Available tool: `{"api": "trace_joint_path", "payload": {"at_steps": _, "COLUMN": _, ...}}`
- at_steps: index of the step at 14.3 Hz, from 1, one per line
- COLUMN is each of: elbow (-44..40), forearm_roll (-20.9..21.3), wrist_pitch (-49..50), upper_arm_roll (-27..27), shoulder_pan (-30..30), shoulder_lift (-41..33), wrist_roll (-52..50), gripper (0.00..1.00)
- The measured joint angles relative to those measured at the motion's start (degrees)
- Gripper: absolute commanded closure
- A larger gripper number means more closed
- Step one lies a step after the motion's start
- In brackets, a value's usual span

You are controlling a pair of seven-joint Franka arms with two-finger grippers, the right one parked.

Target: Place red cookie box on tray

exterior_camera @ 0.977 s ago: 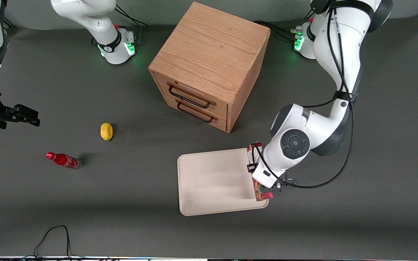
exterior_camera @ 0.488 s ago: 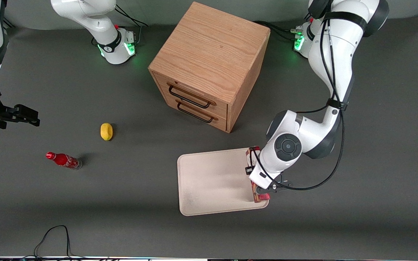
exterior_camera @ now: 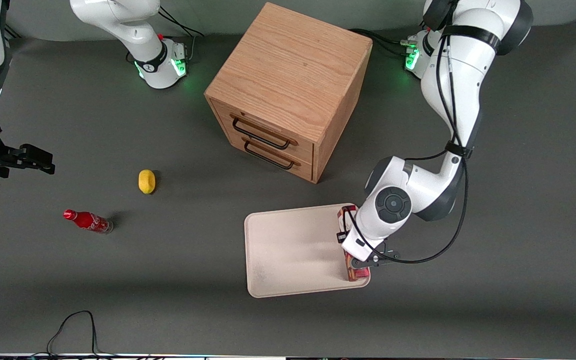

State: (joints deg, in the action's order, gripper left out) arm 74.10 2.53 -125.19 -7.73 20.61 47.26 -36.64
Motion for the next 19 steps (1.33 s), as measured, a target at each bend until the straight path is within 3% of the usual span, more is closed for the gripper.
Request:
{"api": "trace_joint_path", "payload": {"at_steps": 1, "elbow": 0.03, "forearm_roll": 0.01, "wrist_pitch": -0.02, "upper_arm_roll": 0.01, "shoulder_pan": 0.0, "shoulder_lift": 0.0, "wrist_roll": 0.0, "gripper": 0.01}}
{"api": "trace_joint_path", "payload": {"at_steps": 13, "elbow": 0.5, "forearm_roll": 0.07, "wrist_pitch": 2.12, "upper_arm_roll": 0.31, "shoulder_pan": -0.64, "shoulder_lift": -0.66, "wrist_roll": 0.01, "gripper": 0.0}}
{"api": "trace_joint_path", "payload": {"at_steps": 16, "elbow": 0.64, "forearm_roll": 0.23, "wrist_pitch": 11.46, "upper_arm_roll": 0.51, "shoulder_pan": -1.42, "shoulder_lift": -5.07, "wrist_roll": 0.42, "gripper": 0.0}}
{"api": "trace_joint_path", "payload": {"at_steps": 19, "elbow": 5.03, "forearm_roll": 0.38, "wrist_pitch": 19.1, "upper_arm_roll": 0.82, "shoulder_pan": -4.21, "shoulder_lift": -14.83, "wrist_roll": 5.03, "gripper": 0.0}}
